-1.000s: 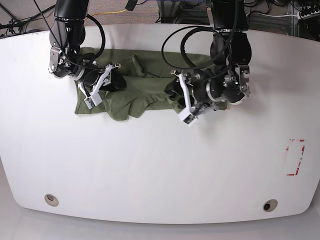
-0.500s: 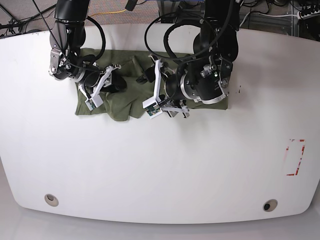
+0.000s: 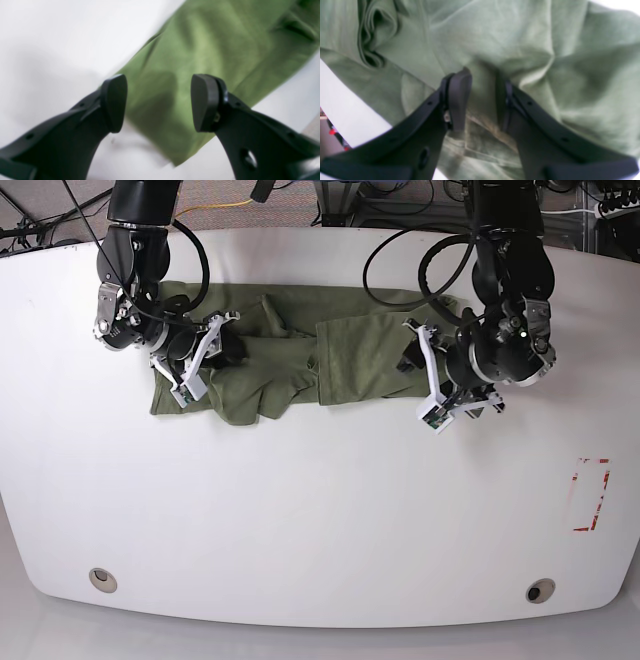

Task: Fold the T-shirt properly
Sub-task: 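Release the strip with both grippers and reposition them at its ends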

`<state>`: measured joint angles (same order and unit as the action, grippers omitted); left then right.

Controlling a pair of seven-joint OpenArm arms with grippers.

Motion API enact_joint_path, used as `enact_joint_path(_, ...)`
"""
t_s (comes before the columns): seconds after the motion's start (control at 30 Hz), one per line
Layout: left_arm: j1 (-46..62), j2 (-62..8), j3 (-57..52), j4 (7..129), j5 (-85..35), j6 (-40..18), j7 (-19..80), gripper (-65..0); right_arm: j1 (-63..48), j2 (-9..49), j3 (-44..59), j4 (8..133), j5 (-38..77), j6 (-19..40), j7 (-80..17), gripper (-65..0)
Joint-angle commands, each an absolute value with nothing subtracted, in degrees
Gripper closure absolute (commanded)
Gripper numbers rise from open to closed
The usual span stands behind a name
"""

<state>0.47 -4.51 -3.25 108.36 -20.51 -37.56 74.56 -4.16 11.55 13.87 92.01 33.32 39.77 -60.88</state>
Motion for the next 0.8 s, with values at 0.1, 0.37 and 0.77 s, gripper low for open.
enact_joint_path(0.1, 4.4, -9.1, -4.2, 109.2, -21.5, -37.8, 66.9, -37.4, -3.4, 12.1, 21.2, 96.0, 45.2, 40.0, -63.9, -37.6)
enact_joint_path(0.37, 8.4, -10.2, -4.4, 105.4, -21.2, -37.8, 61.9, -37.4, -3.9, 13.8, 37.1, 92.4, 51.7, 38.1, -65.3, -52.6)
enact_joint_path(0.77, 8.5, -10.2, -4.5, 103.3, -21.2, -37.8, 61.8, -37.2, -3.6, 17.7, 42.7, 78.8, 51.4, 38.1, -65.4, -47.7)
